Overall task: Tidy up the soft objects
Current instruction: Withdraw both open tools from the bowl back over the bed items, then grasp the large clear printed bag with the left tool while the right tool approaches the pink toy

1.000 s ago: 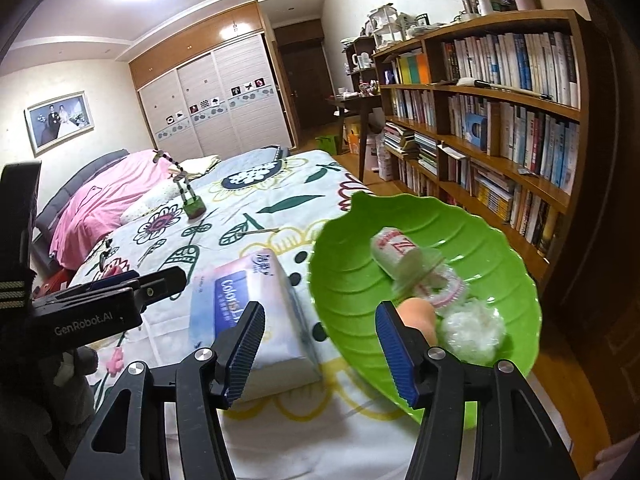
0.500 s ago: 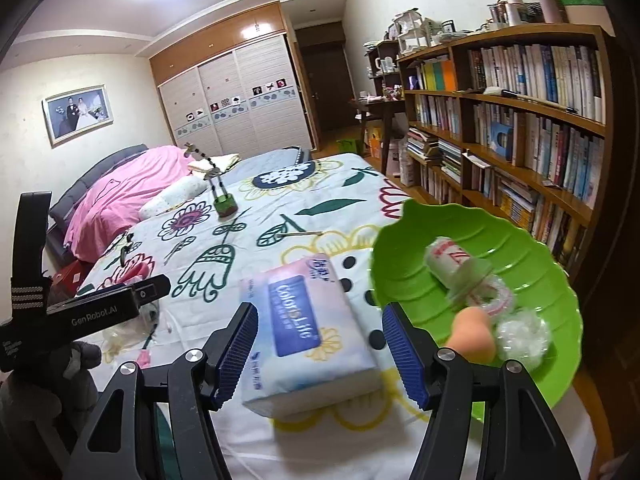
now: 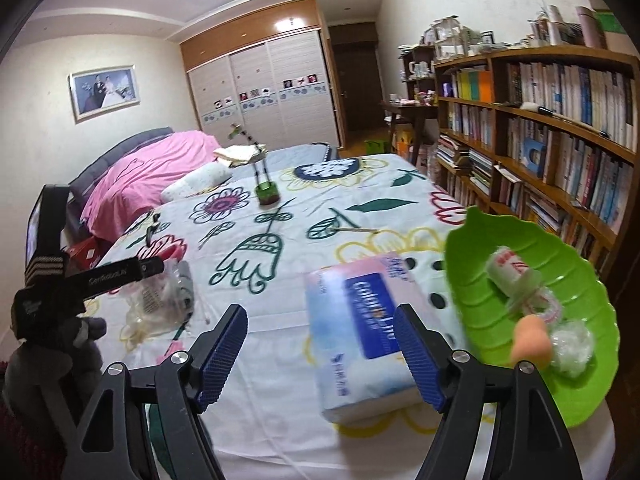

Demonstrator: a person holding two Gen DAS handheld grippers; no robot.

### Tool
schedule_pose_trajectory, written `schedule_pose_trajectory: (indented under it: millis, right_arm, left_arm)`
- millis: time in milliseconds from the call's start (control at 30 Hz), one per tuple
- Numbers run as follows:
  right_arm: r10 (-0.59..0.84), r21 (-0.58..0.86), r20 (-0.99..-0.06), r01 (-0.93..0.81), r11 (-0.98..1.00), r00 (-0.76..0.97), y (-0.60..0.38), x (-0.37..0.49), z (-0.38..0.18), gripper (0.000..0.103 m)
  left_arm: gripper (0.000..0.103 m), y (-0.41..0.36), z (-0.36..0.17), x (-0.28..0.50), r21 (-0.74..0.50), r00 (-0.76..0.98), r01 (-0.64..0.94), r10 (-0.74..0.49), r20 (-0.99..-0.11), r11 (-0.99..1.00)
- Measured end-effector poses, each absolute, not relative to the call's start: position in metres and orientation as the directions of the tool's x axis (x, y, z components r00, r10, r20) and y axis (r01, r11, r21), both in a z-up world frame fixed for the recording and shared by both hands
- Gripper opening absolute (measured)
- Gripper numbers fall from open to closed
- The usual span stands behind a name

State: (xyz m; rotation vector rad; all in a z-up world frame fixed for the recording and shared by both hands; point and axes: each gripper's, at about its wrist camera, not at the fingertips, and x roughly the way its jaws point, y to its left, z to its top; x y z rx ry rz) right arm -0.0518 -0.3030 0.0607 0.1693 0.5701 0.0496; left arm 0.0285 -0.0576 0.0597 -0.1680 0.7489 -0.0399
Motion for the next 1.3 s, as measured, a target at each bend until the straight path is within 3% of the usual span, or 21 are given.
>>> schedule_pose_trajectory:
  millis: [733, 1000, 1100, 1167, 1300]
  right_arm:
    - [0.203, 0.137, -0.628, -0.151, 0.979, 0.751, -0.242, -0.037, 0.040, 0.079]
    - [0.200, 0.139, -0.637, -0.145, 0.980, 0.744, -0.239, -0.038, 0.037, 0.079]
    - [0.202, 0.140, -0.639, -0.146, 0.979, 0.742, -0.238, -0.037, 0.036, 0.079]
    - [0.202, 0.139, -0.640, -0.146, 0.979, 0.742, -0.237, -0.037, 0.036, 0.079]
    - [0.202, 0.139, -0.640, -0.146, 0.979, 0.741, -0.237, -0.037, 0.036, 0.079]
  left_arm:
    - [0.087, -0.036, 0.022, 0.044, -0.166, 0.668, -0.066, -0.079, -0.740, 0.984]
    - [0.071, -0.038, 0.017, 0.043, -0.181, 0.648, -0.038, -0.113, -0.753, 0.983]
    - [0.058, -0.037, 0.015, 0.042, -0.193, 0.642, -0.037, -0.125, -0.757, 0.981]
    - [0.038, -0.037, 0.015, 0.042, -0.199, 0.638, -0.034, -0.132, -0.759, 0.979]
    - [0.025, -0.036, 0.017, 0.039, -0.233, 0.627, -0.018, -0.170, -0.760, 0.972]
